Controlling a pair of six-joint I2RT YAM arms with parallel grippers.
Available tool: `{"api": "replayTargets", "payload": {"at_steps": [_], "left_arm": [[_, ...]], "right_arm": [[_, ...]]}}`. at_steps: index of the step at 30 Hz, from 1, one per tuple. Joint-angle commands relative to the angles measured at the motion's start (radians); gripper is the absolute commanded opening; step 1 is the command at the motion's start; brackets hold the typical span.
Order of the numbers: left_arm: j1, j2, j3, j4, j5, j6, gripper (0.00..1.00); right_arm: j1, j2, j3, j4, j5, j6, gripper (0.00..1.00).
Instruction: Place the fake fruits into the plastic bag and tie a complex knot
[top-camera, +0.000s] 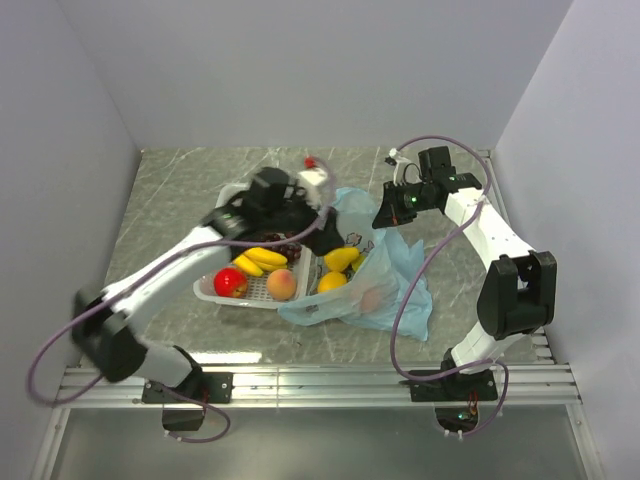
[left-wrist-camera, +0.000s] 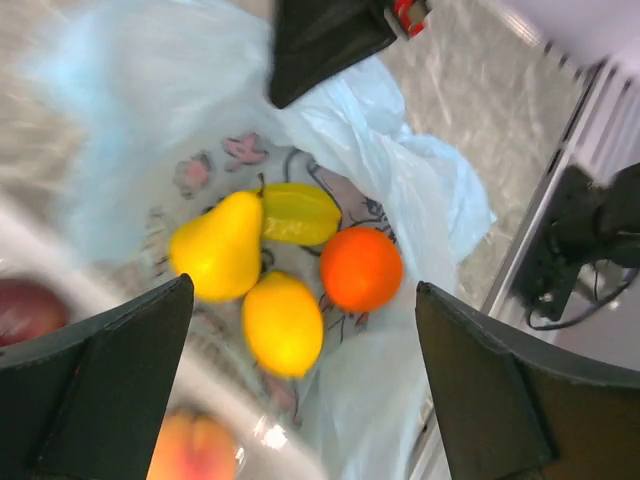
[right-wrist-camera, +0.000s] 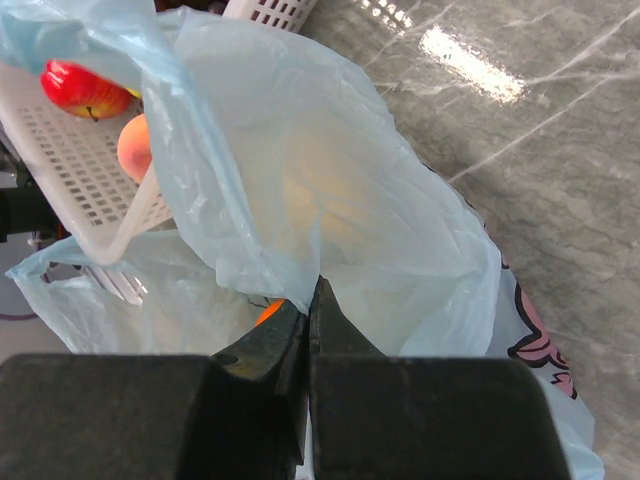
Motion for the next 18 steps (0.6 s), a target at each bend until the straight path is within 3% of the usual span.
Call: {"api": "replayTargets", "payload": {"at_steps": [1, 4, 8, 18], "left_arm": [[0.101, -0.168, -0.094, 0.019, 0.052, -0.011, 0.96], [0.187, -0.205, -0.113, -0.013, 0.000, 0.015, 0.91], [0.251, -0.092, -0.075, -0.030, -0.100, 0.019, 0.80], [0.259, 0.249, 0.045, -0.007, -0.208, 0.022, 0.82]], "right_arm": [[-0.001, -0.040, -0.016, 0.028, -0.012, -0.010, 0.00], [-0.002, -0.040, -0.026, 0.031, -0.007, -0.013, 0.00], [-0.001, -0.040, -0.026, 0.031, -0.003, -0.012, 0.00], [-0.001, -0.055, -0.026, 0.011, 0.016, -0.021, 0.00]]}}
